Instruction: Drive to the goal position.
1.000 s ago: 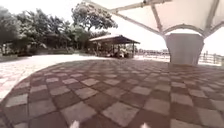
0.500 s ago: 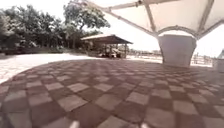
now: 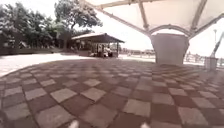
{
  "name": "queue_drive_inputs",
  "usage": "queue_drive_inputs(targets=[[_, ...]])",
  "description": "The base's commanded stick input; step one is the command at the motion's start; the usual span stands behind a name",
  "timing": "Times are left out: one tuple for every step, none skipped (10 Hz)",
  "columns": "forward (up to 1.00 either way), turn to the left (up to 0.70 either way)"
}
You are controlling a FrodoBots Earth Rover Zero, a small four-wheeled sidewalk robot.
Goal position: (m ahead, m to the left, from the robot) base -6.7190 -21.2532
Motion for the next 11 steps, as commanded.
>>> queue_drive_inputs(targets=[[0.6, -0.3], [0.6, -0.3], [0.59, -0.47], [0.58, -0.58], [0.59, -0.59], [0.58, -0.58], [0.59, -0.58], [0.59, -0.3], [0.59, -0.46], [0.59, -0.51], [0.59, -0.54]])
